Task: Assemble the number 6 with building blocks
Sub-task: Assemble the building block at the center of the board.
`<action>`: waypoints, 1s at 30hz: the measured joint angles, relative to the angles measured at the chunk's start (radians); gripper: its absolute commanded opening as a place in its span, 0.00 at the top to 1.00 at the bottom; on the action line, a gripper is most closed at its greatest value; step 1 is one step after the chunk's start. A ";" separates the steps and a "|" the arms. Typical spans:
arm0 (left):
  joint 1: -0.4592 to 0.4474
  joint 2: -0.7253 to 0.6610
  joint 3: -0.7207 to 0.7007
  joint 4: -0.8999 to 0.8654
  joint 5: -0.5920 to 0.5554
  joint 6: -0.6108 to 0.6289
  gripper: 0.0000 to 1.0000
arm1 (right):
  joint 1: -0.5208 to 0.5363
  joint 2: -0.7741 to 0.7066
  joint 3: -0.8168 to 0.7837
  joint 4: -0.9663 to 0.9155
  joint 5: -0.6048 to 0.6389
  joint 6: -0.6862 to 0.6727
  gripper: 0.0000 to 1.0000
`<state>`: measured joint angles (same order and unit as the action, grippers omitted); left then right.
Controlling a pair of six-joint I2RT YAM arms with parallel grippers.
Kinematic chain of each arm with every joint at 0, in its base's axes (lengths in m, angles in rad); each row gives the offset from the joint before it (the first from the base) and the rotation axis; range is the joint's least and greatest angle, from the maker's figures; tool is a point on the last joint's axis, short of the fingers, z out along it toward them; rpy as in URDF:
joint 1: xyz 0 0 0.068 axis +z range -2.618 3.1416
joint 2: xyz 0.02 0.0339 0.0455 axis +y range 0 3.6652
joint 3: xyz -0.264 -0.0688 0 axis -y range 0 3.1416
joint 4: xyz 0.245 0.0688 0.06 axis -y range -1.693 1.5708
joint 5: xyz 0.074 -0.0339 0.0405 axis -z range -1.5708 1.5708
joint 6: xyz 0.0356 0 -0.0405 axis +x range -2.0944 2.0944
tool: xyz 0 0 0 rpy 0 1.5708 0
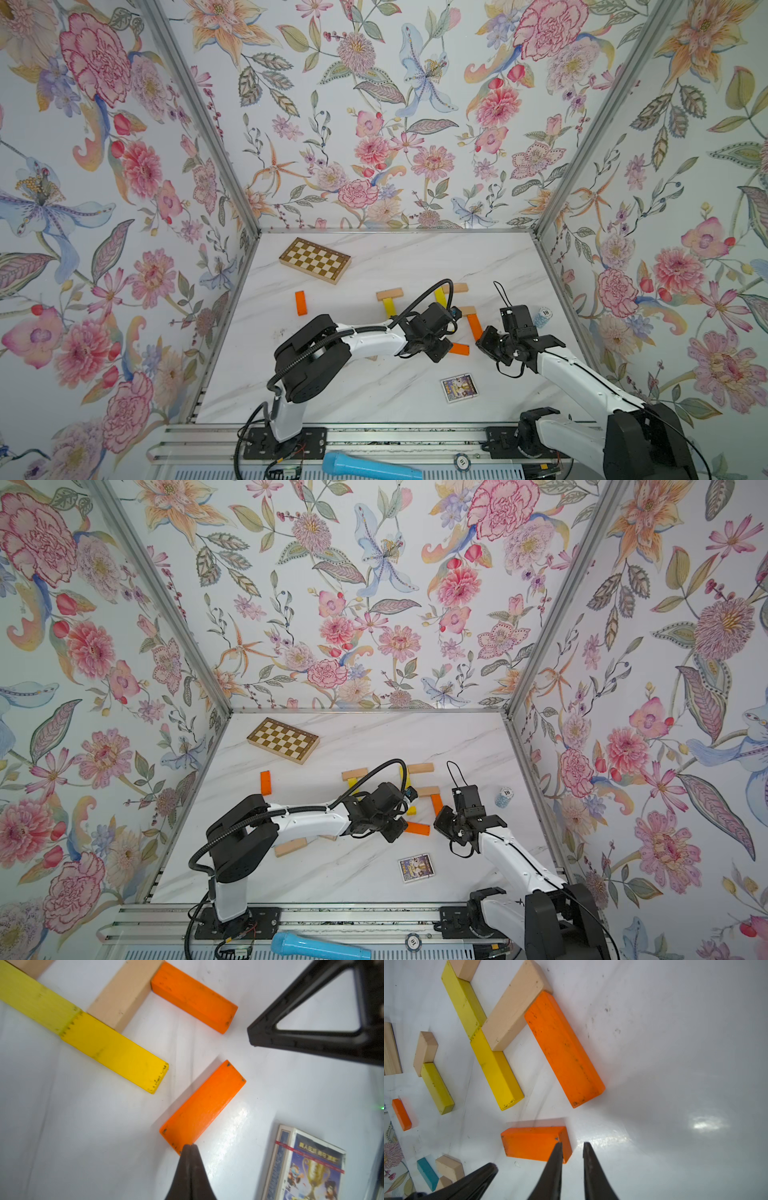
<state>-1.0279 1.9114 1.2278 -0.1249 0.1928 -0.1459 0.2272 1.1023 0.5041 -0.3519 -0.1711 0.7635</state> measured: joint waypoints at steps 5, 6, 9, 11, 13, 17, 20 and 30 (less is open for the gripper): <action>0.007 -0.053 -0.046 0.049 0.046 -0.029 1.00 | 0.021 -0.023 0.000 -0.022 0.013 -0.005 0.78; 0.007 -0.053 -0.057 0.055 0.052 -0.037 1.00 | 0.028 -0.024 -0.001 -0.022 0.016 -0.005 0.78; 0.008 -0.053 -0.096 0.058 0.064 -0.063 1.00 | 0.051 -0.024 -0.010 -0.021 0.024 -0.002 0.78; 0.011 -0.052 -0.105 0.051 0.063 -0.081 1.00 | 0.067 -0.024 -0.022 -0.021 0.027 0.004 0.79; 0.014 -0.049 -0.104 0.051 0.062 -0.091 1.00 | 0.080 -0.024 -0.031 -0.023 0.031 0.012 0.80; 0.018 -0.006 -0.073 0.040 0.062 -0.107 1.00 | 0.098 -0.024 -0.047 -0.021 0.034 0.023 0.82; 0.018 0.035 -0.045 0.019 0.060 -0.116 1.00 | 0.110 -0.023 -0.054 -0.021 0.034 0.031 0.85; 0.030 0.057 -0.035 -0.014 0.039 -0.141 1.00 | 0.134 -0.019 -0.068 -0.019 0.034 0.039 0.90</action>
<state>-0.9977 1.9682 1.1931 -0.1387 0.2314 -0.2867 0.3607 1.0836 0.4362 -0.3710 -0.1371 0.8024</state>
